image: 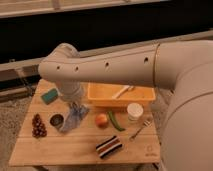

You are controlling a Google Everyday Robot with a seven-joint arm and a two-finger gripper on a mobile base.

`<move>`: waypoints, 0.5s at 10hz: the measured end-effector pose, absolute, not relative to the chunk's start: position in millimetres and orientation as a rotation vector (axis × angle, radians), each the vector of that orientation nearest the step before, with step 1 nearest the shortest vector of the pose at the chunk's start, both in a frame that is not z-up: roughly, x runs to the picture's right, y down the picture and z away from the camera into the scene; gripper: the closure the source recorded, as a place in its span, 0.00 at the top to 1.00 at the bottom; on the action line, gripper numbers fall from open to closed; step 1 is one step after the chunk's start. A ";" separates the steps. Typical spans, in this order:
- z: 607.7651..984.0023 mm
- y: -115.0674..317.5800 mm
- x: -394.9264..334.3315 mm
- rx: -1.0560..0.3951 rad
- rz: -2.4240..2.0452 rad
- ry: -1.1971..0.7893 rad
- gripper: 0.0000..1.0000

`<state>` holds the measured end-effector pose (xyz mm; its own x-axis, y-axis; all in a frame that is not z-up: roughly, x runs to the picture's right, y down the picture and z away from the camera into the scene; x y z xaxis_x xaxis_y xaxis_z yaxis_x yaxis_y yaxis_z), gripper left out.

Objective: Place towel in table surface

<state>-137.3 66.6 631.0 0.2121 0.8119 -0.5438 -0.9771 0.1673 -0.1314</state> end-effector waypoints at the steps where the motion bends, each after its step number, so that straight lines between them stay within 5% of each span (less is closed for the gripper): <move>1: 629.9 64.6 -138.1 -0.510 1.318 0.383 0.33; 5: 606.9 59.5 -144.6 -0.516 1.320 0.379 0.73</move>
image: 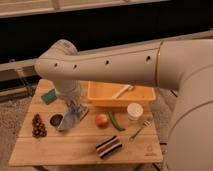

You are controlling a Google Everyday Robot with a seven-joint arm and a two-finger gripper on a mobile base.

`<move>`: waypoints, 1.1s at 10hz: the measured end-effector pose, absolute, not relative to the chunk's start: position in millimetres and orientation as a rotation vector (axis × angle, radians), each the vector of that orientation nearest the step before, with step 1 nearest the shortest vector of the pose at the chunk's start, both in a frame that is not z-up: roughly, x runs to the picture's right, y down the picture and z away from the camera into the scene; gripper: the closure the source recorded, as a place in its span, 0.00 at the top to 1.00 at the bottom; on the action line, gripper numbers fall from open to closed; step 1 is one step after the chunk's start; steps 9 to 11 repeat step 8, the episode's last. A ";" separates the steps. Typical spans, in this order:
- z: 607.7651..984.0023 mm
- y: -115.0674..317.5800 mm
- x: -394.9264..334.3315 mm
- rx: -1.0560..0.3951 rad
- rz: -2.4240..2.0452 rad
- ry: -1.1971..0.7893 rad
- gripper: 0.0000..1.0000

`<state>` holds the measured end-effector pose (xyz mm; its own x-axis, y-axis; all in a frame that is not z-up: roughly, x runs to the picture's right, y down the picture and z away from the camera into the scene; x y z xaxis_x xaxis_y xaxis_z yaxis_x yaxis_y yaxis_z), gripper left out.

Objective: Place towel in table surface

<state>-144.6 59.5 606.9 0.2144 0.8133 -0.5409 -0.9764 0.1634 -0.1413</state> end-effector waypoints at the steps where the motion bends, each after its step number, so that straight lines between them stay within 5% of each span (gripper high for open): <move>1: 593.1 54.4 -147.5 -0.521 1.321 0.386 0.79; 11: 589.9 60.2 -153.8 -0.565 1.333 0.470 0.80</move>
